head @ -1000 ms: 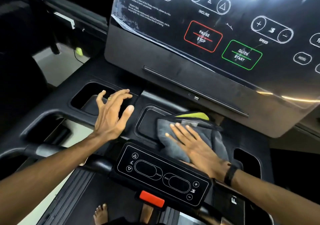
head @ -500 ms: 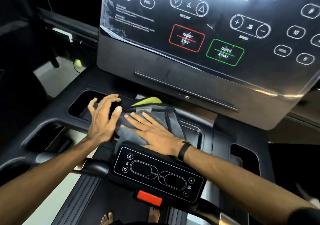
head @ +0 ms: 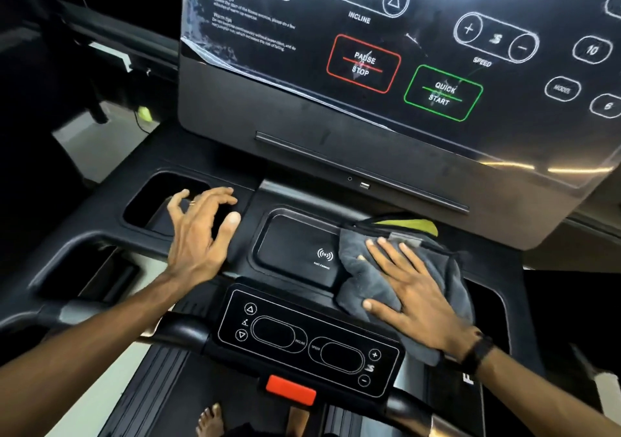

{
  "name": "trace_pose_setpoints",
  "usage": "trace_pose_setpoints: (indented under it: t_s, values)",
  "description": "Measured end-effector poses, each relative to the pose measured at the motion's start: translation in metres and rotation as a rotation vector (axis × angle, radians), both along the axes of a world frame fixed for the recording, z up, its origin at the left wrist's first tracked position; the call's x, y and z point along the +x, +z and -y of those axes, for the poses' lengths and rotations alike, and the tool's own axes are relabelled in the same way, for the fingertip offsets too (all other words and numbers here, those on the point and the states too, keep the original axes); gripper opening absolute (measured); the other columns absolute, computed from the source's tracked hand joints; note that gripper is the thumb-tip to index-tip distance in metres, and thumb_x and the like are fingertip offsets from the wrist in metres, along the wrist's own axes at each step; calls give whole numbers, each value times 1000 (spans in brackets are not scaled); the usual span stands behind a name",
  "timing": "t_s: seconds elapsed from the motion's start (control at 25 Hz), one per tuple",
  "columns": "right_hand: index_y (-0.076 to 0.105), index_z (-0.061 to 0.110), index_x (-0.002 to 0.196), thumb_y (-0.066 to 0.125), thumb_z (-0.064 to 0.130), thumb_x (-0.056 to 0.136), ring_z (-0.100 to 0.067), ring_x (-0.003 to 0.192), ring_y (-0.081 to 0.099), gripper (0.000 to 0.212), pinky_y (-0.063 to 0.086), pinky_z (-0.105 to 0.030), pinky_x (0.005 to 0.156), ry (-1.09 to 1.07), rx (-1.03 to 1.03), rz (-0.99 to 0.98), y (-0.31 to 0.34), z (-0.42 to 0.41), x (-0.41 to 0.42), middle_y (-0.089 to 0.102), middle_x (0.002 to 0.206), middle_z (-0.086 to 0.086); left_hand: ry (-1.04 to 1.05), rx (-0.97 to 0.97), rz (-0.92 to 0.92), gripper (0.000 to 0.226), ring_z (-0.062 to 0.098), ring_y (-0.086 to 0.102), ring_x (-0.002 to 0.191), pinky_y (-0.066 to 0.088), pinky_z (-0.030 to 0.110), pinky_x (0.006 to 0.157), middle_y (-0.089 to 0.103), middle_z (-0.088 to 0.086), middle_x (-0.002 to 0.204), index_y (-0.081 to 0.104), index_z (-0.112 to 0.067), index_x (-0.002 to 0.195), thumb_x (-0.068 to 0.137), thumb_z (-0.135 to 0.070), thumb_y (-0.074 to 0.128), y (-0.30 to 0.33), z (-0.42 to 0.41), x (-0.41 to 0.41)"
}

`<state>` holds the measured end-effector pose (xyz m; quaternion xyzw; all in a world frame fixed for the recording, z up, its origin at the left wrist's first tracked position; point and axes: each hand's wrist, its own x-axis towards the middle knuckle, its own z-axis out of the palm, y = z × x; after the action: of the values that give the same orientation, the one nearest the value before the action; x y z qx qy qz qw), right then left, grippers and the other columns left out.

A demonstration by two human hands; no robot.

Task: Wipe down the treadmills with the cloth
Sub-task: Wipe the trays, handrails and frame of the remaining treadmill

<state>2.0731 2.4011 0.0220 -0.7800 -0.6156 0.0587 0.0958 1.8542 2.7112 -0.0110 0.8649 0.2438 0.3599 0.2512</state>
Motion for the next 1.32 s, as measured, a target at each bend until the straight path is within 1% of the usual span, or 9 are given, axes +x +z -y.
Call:
trace_pose_setpoints:
  t_s: [0.24,0.36,0.52,0.6,0.72,0.96,1.08,1.24,1.32]
  values:
    - [13,29,161,37,72,96,-15,155,-9,82,-3,-46,124,279,-110,82,2,-82,-17,4,169,0,67,7,4,41,12,56,120,16,45,114,63,-1,122,63,-13,109,97,-42,37,2,2,1]
    - [11,27,162,36,72,95,-15,155,-12,84,-9,-42,125,425,-79,92,-2,-157,-50,1,169,-2,146,5,-7,43,12,54,122,18,47,114,62,-1,121,62,-13,111,98,-44,34,5,4,1]
    - [3,28,161,42,76,91,-17,155,-8,93,-5,-43,125,416,-72,52,2,-225,-70,3,169,-1,315,-169,54,48,10,46,126,15,45,115,55,-1,126,57,-14,118,100,-46,26,8,1,3]
    - [6,26,161,36,78,90,-18,156,-5,92,-2,-45,125,418,-57,75,1,-234,-70,4,169,-2,394,-180,20,51,11,42,130,10,44,117,51,0,131,53,-14,123,99,-46,23,13,-5,-4]
    - [14,22,161,20,81,89,-20,156,-2,94,2,-47,125,327,-17,116,-6,-233,-75,6,169,-5,490,-162,-4,52,11,40,132,7,46,118,50,0,134,52,-14,126,99,-47,23,15,-13,-27]
    - [6,20,162,-5,88,81,-23,156,-10,106,-7,-47,125,218,-68,134,-7,-236,-93,-4,169,-7,550,-179,-26,57,13,41,129,8,42,117,49,3,132,50,-13,126,97,-52,22,12,-67,-83]
    - [9,19,162,4,87,82,-26,156,2,105,-2,-43,126,97,-84,152,-4,-280,-91,5,169,-10,464,-158,-39,59,14,41,130,8,42,117,49,3,133,50,-11,128,97,-52,22,18,-98,-83]
    - [9,12,161,34,70,96,-29,150,17,90,9,-35,120,-136,-140,78,5,-345,-94,18,165,-14,239,-50,-178,65,19,40,137,5,47,120,44,6,143,46,-10,136,99,-56,20,10,-141,-99]
    - [6,16,162,28,72,95,-28,153,12,89,10,-36,122,-189,-142,120,2,-340,-104,14,167,-12,146,-7,-227,68,19,39,139,6,47,121,42,6,147,45,-12,138,100,-61,17,0,-160,-111]
